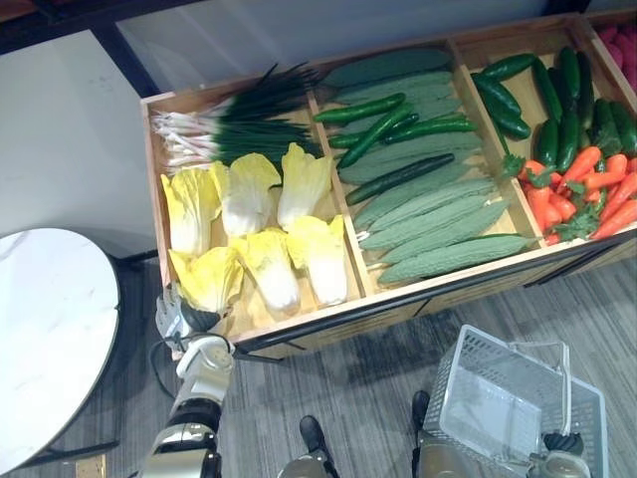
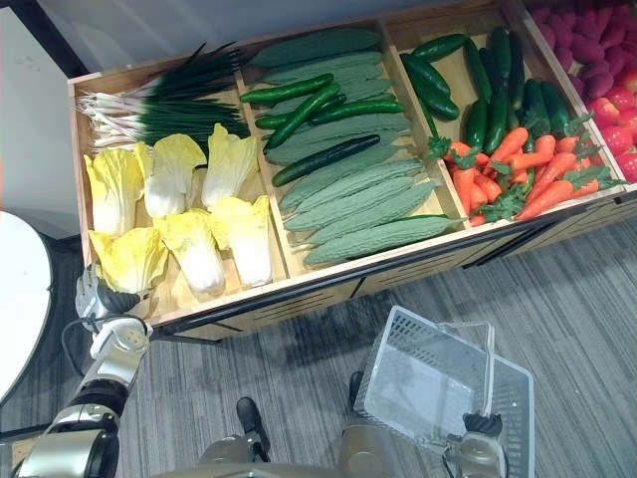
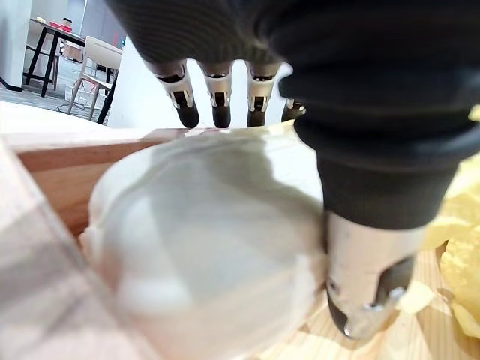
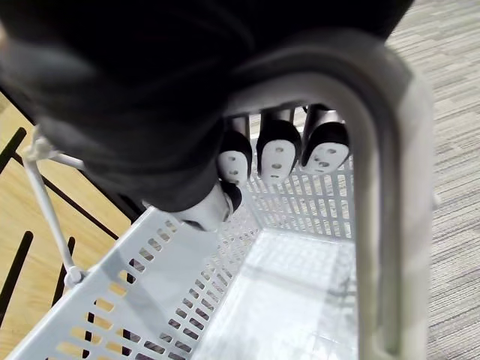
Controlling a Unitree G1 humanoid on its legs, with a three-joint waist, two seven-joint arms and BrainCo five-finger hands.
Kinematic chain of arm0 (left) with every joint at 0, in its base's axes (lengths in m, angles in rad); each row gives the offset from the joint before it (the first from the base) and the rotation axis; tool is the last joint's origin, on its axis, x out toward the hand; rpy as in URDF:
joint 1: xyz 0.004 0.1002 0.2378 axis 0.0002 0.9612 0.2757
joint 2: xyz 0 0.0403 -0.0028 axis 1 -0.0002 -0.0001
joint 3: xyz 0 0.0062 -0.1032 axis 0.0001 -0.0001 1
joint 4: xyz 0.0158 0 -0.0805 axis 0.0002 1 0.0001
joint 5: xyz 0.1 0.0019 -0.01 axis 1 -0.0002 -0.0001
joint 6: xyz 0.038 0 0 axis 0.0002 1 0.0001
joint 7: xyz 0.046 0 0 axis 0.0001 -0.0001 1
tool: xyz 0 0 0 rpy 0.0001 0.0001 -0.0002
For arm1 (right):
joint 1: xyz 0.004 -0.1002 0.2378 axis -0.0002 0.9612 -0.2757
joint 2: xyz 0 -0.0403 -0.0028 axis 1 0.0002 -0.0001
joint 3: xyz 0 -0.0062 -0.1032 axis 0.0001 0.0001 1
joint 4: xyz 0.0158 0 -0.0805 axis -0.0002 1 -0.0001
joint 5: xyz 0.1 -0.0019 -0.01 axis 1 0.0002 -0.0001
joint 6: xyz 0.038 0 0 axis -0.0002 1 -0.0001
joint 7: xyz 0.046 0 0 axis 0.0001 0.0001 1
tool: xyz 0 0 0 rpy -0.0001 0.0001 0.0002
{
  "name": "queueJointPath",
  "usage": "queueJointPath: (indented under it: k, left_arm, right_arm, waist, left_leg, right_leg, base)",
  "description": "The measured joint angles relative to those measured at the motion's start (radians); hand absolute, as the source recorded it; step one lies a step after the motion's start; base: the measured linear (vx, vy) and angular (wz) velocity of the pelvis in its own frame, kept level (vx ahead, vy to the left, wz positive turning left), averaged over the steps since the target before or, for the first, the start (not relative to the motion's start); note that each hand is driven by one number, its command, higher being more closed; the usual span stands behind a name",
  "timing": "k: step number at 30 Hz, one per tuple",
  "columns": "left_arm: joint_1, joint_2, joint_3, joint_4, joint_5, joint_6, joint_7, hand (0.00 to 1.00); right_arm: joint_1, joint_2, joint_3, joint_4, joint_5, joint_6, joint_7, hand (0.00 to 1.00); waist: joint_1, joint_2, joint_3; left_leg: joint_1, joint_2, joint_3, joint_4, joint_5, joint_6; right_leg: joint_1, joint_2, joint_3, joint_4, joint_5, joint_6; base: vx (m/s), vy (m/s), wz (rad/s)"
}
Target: Pick vegetable in the basket
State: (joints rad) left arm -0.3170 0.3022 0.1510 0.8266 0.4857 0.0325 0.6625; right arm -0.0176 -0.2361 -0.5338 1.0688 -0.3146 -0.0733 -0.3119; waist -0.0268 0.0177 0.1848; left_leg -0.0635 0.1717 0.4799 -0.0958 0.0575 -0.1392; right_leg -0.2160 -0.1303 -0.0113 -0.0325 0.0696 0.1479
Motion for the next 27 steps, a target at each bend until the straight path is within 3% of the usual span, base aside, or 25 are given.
queueJointPath:
  k: [17,27]
  left_arm:
    - [0.036,0.02,-0.044,-0.008,0.0,0.0,0.0,0.0]
    - [0.077,0.025,-0.117,-0.066,-0.003,0.001,-0.02,0.0]
  right_arm:
    - [0.002,0.007,0.002,0.007,0.002,-0.001,-0.009,1.0]
    - [0.013,0.018,0.001,0.007,0.01,-0.001,-0.013,1.0]
  waist:
    - [-0.002,0.001,0.0]
    - [-0.003,0.009,-0.007]
  left_leg:
    - [0.019,-0.005,0.006,0.0,-0.01,-0.003]
    - [0.033,-0.032,-0.019,0.0,-0.017,0.009]
  right_leg:
    - [0.014,-0.004,0.011,-0.007,0.004,0.006]
    - [0.053,-0.033,-0.012,-0.02,0.01,0.017]
  base:
    - [0.0,-0.003,-0.02]
    - [0.0,-0.004,0.08]
